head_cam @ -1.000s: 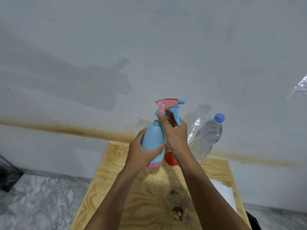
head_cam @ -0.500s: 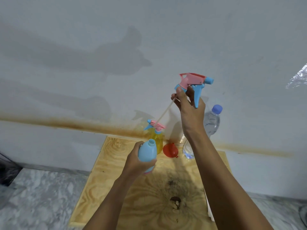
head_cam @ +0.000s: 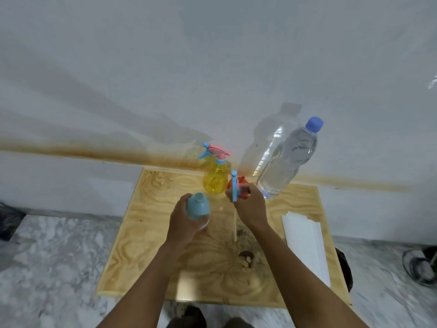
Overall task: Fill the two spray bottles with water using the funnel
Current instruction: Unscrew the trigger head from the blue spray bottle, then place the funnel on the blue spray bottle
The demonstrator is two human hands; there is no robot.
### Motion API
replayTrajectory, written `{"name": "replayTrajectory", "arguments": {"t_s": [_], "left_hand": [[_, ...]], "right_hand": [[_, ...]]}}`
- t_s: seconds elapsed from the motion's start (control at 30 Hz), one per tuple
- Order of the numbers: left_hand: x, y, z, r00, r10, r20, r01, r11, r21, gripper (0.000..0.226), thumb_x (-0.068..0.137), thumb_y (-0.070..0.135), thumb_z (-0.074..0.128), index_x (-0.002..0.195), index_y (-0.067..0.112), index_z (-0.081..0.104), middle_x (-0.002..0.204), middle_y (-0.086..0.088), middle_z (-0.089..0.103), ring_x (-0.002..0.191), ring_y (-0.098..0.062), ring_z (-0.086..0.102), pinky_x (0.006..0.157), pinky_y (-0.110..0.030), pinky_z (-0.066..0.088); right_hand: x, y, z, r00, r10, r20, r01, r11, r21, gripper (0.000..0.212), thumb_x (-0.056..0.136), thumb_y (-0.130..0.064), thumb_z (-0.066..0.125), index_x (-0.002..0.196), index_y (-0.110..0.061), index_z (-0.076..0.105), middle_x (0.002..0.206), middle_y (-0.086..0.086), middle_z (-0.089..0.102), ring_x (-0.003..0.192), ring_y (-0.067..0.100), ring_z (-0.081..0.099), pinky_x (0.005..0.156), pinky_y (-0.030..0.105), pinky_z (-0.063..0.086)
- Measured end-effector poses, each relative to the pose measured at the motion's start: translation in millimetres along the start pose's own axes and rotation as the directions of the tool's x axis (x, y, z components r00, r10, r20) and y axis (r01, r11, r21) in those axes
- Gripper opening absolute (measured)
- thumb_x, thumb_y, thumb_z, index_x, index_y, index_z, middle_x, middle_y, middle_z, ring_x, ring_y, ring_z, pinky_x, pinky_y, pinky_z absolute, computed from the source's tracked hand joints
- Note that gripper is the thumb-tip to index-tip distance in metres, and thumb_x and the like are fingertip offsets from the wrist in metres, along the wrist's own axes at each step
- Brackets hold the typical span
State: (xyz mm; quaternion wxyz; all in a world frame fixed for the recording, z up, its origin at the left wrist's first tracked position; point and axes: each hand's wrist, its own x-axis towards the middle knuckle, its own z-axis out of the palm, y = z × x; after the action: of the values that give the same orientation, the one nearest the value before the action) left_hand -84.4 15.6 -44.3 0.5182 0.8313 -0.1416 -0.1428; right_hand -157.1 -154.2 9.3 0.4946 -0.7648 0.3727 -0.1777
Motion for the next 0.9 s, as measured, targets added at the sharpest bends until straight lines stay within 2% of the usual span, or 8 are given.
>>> {"name": "replayTrajectory", "arguments": {"t_s": [0.1,0.13,0.3,0.4,0.5,0.7,0.8,0.9], "left_hand": [[-2.0,-4.5,2.7,0.999,-0.043,0.011,0.044,0.999,-0.023,0.070,0.064,0.020,0.092,0.122,0.024,0.053,0.112,0.009,0.059,0.101,-0.014,0.056,0.080,-0.025,0.043],[-2.2,-5.2,3.4,0.998,-0.060,0.013,0.061,0.998,-0.026,0.071,0.063,0.020,0.092,0.123,0.023,0.053,0.113,0.009,0.059,0.101,-0.013,0.056,0.081,-0.025,0.043],[-4.0,-12.7,4.3,0.994,-0.095,0.057,0.099,0.993,-0.067,0.070,0.061,0.022,0.093,0.120,0.028,0.055,0.113,0.011,0.061,0.097,-0.006,0.060,0.071,-0.012,0.047],[-5.0,-17.6,4.3,0.996,-0.077,0.050,0.079,0.996,-0.051,0.071,0.061,0.026,0.093,0.119,0.031,0.054,0.113,0.013,0.061,0.098,-0.001,0.060,0.078,-0.018,0.051],[-5.5,-18.7,4.1,0.996,-0.074,0.047,0.076,0.996,-0.043,0.072,0.062,0.026,0.093,0.122,0.028,0.053,0.116,0.010,0.061,0.100,-0.004,0.059,0.079,-0.014,0.047],[-3.2,-22.2,3.2,0.996,-0.073,0.054,0.076,0.996,-0.055,0.073,0.061,0.031,0.094,0.122,0.027,0.054,0.116,0.011,0.060,0.102,0.006,0.058,0.080,-0.014,0.051],[-4.8,-24.1,2.4,0.996,-0.070,0.063,0.074,0.995,-0.064,0.074,0.060,0.032,0.095,0.122,0.028,0.054,0.117,0.010,0.059,0.103,-0.001,0.060,0.079,-0.016,0.053],[-6.2,-25.6,1.7,0.995,-0.073,0.071,0.078,0.994,-0.076,0.078,0.059,0.035,0.096,0.124,0.028,0.053,0.120,0.009,0.057,0.106,-0.006,0.060,0.078,-0.011,0.052]], "right_hand": [[-2.6,27.3,12.2,0.995,0.097,0.028,-0.095,0.993,-0.072,0.034,0.077,-0.028,0.081,0.103,-0.014,0.064,0.093,-0.003,0.066,0.082,0.013,0.061,0.065,0.019,0.046],[-2.4,33.4,16.2,0.993,0.112,0.034,-0.110,0.991,-0.077,0.034,0.077,-0.026,0.081,0.102,-0.012,0.062,0.093,-0.002,0.065,0.081,0.012,0.059,0.063,0.018,0.043],[3.1,57.2,37.4,0.970,0.236,0.050,-0.229,0.966,-0.119,0.030,0.078,-0.022,0.079,0.096,-0.009,0.059,0.083,-0.003,0.059,0.072,0.010,0.054,0.059,0.025,0.042],[4.4,69.4,47.1,0.965,0.262,0.025,-0.255,0.953,-0.166,0.030,0.083,-0.029,0.074,0.093,-0.008,0.055,0.081,-0.001,0.059,0.071,0.014,0.054,0.056,0.027,0.040],[3.4,76.5,55.4,0.960,0.277,-0.028,-0.276,0.935,-0.223,0.029,0.087,-0.034,0.069,0.094,-0.010,0.054,0.081,-0.002,0.059,0.068,0.011,0.053,0.051,0.024,0.032],[2.0,83.8,72.8,0.948,0.309,-0.082,-0.320,0.915,-0.246,0.034,0.086,-0.039,0.067,0.096,-0.014,0.047,0.094,0.004,0.059,0.081,0.021,0.058,0.065,0.030,0.037],[0.2,85.8,72.7,0.946,0.316,-0.075,-0.325,0.912,-0.251,0.036,0.084,-0.041,0.068,0.104,-0.017,0.050,0.100,0.001,0.057,0.089,0.020,0.057,0.072,0.033,0.043],[-3.3,91.2,68.9,0.952,0.306,-0.034,-0.305,0.922,-0.238,0.036,0.085,-0.035,0.068,0.113,-0.017,0.055,0.105,-0.002,0.056,0.093,0.017,0.054,0.076,0.030,0.040]]}}
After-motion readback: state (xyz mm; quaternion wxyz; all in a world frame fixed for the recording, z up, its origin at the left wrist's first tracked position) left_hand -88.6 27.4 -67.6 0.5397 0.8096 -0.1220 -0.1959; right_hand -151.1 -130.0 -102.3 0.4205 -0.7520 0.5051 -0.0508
